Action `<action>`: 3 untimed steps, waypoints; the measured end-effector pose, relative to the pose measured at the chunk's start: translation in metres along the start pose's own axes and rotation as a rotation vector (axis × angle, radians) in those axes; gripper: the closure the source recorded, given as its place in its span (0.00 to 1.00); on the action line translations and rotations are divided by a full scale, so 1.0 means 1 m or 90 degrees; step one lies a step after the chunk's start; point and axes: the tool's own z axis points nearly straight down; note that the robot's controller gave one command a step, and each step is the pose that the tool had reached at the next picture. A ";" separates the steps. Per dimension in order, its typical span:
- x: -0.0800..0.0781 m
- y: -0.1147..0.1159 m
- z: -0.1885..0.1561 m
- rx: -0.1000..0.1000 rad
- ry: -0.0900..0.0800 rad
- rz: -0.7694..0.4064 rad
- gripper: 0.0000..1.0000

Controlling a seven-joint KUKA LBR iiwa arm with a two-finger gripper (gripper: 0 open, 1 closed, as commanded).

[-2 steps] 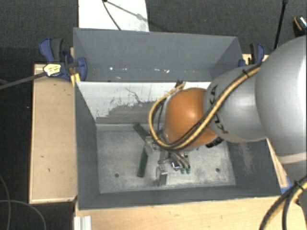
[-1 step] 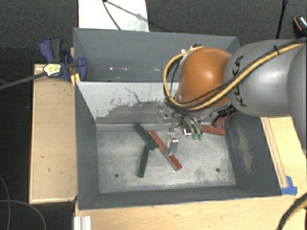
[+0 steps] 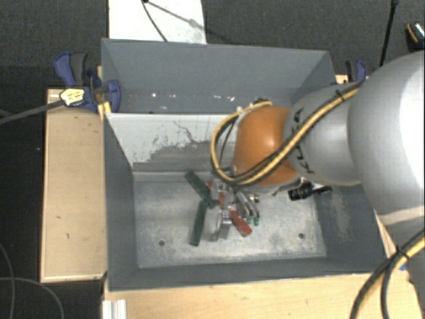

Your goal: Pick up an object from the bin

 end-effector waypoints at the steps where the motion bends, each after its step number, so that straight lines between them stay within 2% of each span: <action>1: -0.012 -0.080 -0.002 0.002 -0.002 -0.004 0.00; 2: -0.011 -0.074 -0.002 -0.001 -0.002 -0.005 1.00; 3: -0.013 -0.063 -0.150 -0.001 -0.008 0.004 1.00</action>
Offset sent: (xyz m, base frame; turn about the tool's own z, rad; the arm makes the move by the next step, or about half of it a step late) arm 0.0056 -0.0747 0.0011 -0.0139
